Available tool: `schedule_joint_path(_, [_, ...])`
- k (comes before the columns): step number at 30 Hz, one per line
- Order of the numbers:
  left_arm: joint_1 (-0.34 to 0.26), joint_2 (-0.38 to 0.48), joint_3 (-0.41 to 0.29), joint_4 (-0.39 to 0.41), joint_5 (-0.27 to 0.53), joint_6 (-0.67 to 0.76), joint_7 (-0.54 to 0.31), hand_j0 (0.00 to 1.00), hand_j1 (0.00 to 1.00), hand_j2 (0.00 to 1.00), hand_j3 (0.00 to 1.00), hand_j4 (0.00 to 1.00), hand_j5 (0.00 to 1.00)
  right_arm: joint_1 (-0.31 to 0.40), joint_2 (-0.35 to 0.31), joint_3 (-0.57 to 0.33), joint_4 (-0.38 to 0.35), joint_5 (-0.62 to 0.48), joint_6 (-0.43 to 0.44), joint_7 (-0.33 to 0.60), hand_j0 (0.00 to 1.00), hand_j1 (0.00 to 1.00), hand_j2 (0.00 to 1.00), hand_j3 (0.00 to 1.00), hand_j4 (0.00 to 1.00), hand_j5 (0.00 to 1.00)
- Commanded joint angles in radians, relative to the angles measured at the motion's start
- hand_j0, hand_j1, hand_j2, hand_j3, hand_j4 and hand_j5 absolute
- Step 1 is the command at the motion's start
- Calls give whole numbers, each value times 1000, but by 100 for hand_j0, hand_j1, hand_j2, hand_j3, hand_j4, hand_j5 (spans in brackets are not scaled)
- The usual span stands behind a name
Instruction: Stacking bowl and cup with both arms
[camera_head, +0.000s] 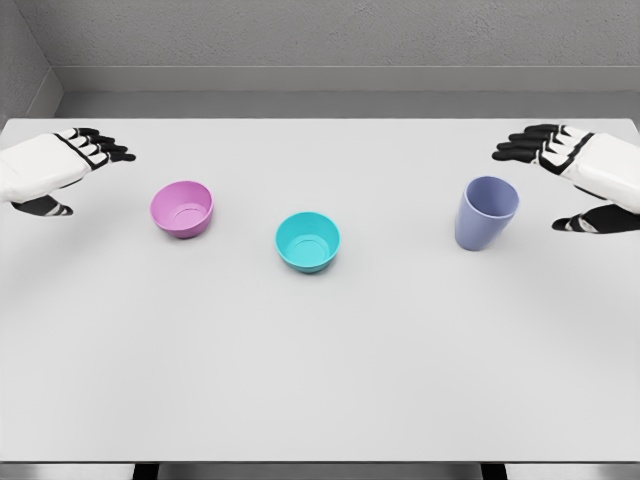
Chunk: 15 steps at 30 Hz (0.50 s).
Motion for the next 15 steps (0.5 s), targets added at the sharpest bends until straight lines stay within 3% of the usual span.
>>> schedule_joint_path(1, [0, 1, 0, 0, 5, 1, 0, 100, 100, 100, 100, 100, 100, -2, 0, 3, 0, -7, 1, -2, 100, 100, 100, 100, 100, 100])
schedule_joint_path(7, [-3, -1, 14, 4, 6, 1, -7, 100, 100, 100, 100, 100, 100, -34, -2, 3, 0, -10, 1, -2, 100, 100, 100, 100, 100, 100])
schedule_joint_path(10, [-15, -67, 7, 7, 9, 1, -240, 100, 100, 100, 100, 100, 100, -47, 0, -7, 3, -9, 1, -1, 100, 100, 100, 100, 100, 100])
schedule_joint_path(11, [-44, -80, 0, 6, 6, 1, -281, 100, 100, 100, 100, 100, 100, -78, -2, -7, 4, -9, 1, 0, 100, 100, 100, 100, 100, 100])
schedule_joint_path(15, [-126, -119, -3, 1, 8, 1, -346, 100, 100, 100, 100, 100, 100, -81, -2, -26, 1, -9, 1, 1, 100, 100, 100, 100, 100, 100])
